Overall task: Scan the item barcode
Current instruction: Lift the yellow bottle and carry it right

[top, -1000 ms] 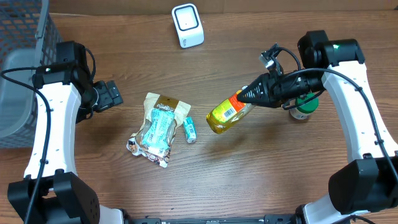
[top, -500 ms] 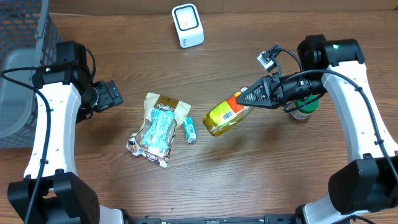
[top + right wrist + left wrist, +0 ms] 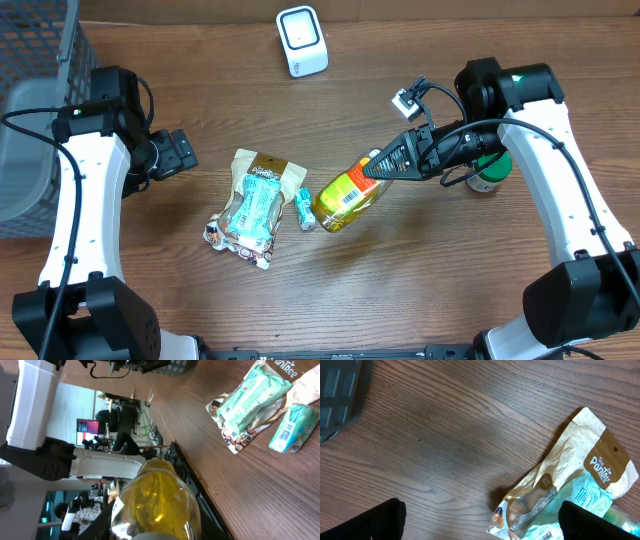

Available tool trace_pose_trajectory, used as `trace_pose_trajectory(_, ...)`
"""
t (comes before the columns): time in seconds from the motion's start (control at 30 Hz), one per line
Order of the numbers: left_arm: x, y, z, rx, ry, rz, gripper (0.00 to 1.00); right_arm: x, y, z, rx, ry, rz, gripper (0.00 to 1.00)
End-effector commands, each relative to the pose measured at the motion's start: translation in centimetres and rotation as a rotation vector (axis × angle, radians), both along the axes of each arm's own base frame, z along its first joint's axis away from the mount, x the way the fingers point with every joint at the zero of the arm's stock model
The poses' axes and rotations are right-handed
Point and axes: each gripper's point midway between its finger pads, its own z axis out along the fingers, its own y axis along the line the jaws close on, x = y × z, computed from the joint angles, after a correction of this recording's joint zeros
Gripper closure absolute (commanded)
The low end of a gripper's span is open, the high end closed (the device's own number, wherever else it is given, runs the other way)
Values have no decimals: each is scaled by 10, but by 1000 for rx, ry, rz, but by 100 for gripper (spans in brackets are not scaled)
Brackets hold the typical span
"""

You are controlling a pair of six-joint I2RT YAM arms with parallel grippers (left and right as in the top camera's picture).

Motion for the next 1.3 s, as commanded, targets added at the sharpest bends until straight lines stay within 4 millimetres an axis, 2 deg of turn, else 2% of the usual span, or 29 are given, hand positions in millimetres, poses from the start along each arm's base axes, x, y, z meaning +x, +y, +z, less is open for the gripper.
trace_pose_trajectory(0.0,1,0,0,3,-1,0,1,-1,3,14,58,-23,-4,96)
trace_pose_trajectory(0.4,1,1,0,3,-1,0,0,1,1,6,14,-47,3,96)
trace_pose_trajectory(0.63,1,0,0,3,-1,0,0,25,-20,-41,-264,-224,20,96)
trace_pose_trajectory(0.77,1,0,0,3,-2,0,1,46,-30,-59,-397,-179,-84,96)
trace_pose_trajectory(0.93,1,0,0,3,-1,0,0,69,-43,-71,-516,-156,-213,96)
trace_pose_trajectory(1.1,1,0,0,3,-1,0,0,82,-52,-81,-635,-154,-300,96)
trace_pose_trajectory(1.27,1,0,0,3,-2,0,0,89,-41,-90,-766,-182,-365,96)
